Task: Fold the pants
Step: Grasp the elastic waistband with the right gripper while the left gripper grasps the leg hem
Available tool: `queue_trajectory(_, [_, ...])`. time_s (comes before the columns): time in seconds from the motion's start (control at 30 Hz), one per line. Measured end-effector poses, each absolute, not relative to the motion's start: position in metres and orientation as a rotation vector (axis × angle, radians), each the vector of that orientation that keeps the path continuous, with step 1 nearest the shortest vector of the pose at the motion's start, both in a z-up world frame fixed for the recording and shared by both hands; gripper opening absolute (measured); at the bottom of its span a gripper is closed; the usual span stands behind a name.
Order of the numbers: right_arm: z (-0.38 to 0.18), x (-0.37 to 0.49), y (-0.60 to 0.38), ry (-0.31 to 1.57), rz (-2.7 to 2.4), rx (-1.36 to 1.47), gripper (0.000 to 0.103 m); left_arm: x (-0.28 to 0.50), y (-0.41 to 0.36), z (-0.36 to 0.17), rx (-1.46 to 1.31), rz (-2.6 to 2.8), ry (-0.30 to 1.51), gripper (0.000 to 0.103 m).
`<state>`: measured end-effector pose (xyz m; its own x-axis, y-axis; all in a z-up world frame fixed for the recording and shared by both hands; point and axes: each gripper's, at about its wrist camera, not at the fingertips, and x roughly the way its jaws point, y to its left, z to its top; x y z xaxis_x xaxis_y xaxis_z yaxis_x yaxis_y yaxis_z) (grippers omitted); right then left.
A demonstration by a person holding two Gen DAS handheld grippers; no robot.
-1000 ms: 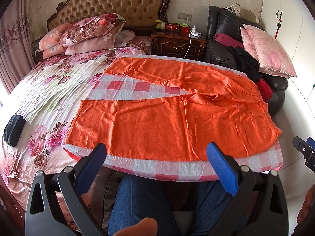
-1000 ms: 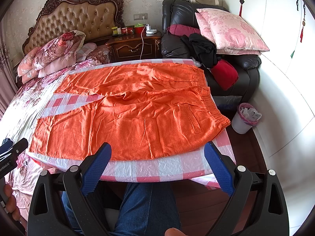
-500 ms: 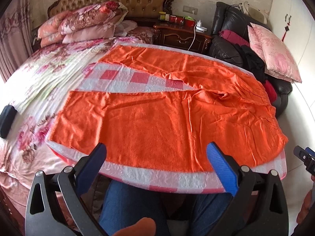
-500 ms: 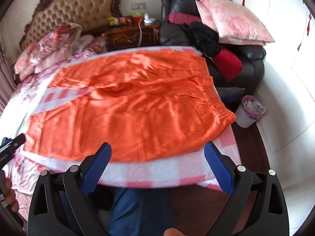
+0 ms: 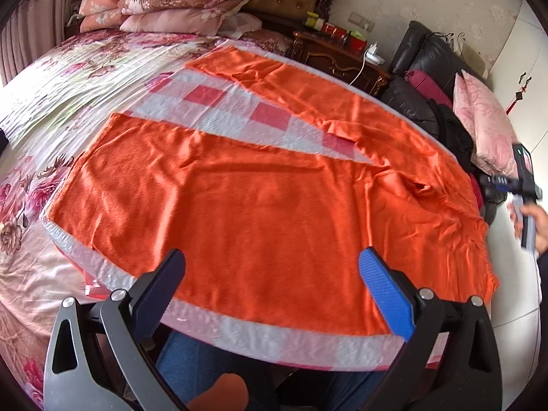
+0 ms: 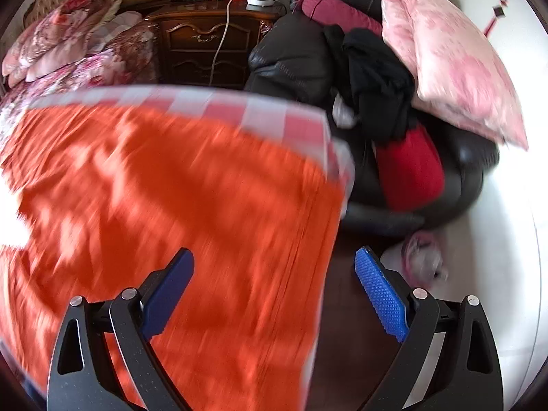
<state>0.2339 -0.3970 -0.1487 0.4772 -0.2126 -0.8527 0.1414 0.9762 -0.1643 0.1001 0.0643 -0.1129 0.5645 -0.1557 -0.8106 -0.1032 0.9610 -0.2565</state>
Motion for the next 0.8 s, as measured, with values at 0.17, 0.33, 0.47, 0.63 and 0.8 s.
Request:
queue_trajectory(0.17, [-0.169,0.319,-0.415,1.109,-0.144,-0.074,0.082,0.105,0.093,-0.109,-0.301,0.015,1.005,0.101])
queue_trajectory(0.33, [-0.199,0.363,-0.415,1.205,-0.116,-0.143,0.073,0.108,0.115,-0.105,-0.293,0.089,1.024,0.101])
queue_trajectory(0.47, [-0.209,0.372,-0.419,1.225,-0.075,-0.13,0.047,0.12,0.121,-0.107,-0.295,0.114,1.038,0.101])
queue_trajectory(0.63, [-0.195,0.356,-0.406,1.175,-0.019,-0.15,0.01,0.163,0.105,-0.107,-0.32,0.006,1.06,0.101])
queue_trajectory(0.8, [-0.119,0.276,-0.381,0.9,0.063,-0.108,0.01,0.245,0.111,-0.109,-0.578,-0.158,1.04,0.099])
